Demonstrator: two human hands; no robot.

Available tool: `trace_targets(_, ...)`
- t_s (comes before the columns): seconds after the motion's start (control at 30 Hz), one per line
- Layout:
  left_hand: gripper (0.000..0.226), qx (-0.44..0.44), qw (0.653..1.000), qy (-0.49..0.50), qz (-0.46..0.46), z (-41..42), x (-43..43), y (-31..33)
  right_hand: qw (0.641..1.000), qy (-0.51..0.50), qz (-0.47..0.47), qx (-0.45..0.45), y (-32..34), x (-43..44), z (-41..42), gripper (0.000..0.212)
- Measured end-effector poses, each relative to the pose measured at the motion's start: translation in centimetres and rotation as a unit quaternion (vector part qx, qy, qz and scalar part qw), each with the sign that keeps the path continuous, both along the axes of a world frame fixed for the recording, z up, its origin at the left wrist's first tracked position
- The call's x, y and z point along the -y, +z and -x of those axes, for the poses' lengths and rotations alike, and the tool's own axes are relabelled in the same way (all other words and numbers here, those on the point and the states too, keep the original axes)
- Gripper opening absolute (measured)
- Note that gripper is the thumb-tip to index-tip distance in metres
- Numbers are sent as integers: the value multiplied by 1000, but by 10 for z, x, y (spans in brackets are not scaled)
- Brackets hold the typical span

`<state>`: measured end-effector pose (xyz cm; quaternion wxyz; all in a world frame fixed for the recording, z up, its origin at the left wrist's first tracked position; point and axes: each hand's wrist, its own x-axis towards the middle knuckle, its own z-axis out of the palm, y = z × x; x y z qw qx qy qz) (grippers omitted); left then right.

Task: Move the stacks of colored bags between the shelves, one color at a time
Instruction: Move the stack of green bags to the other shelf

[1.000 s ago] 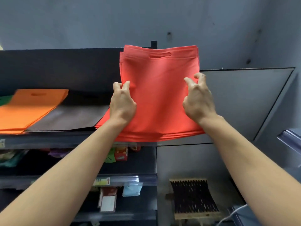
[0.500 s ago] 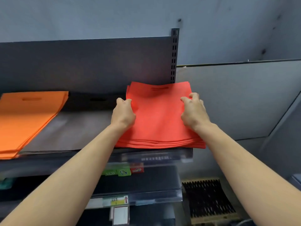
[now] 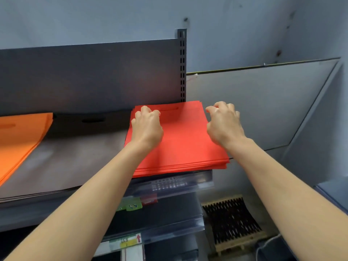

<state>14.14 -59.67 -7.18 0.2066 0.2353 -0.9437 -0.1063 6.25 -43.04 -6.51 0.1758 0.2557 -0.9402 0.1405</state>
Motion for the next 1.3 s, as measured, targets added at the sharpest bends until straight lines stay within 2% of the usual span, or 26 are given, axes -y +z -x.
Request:
trace_targets(0.2, 38, -146, 974, -173, 19, 35, -108, 38, 993, -73, 13, -94, 38, -92, -13, 36)
trace_targets(0.37, 35, -242, 913, -329, 5, 50, -237, 62, 965, -195, 20, -173, 59, -205, -34, 31)
trace_targets(0.5, 32, -254, 866, -431, -22, 49, -341, 68, 935, -301, 6, -188, 66, -305, -60, 30)
trace_targets(0.67, 33, -221, 828, -513, -53, 39, -458, 61, 902, -405, -9, -148, 62, -421, -94, 32)
trace_targets(0.97, 33, -125, 805, -576, -69, 36, -609, 26, 849, -527, -6, -36, 30, -574, -140, 37)
trace_targets(1.1, 32, -81, 803, -588, -59, 42, -645, 12, 832, -555, 8, 7, 16, -611, -145, 39)
trace_targets(1.3, 30, 22, 830, -557, -25, 74, -663, -11, 826, -555, 45, 92, -8, -635, -132, 48)
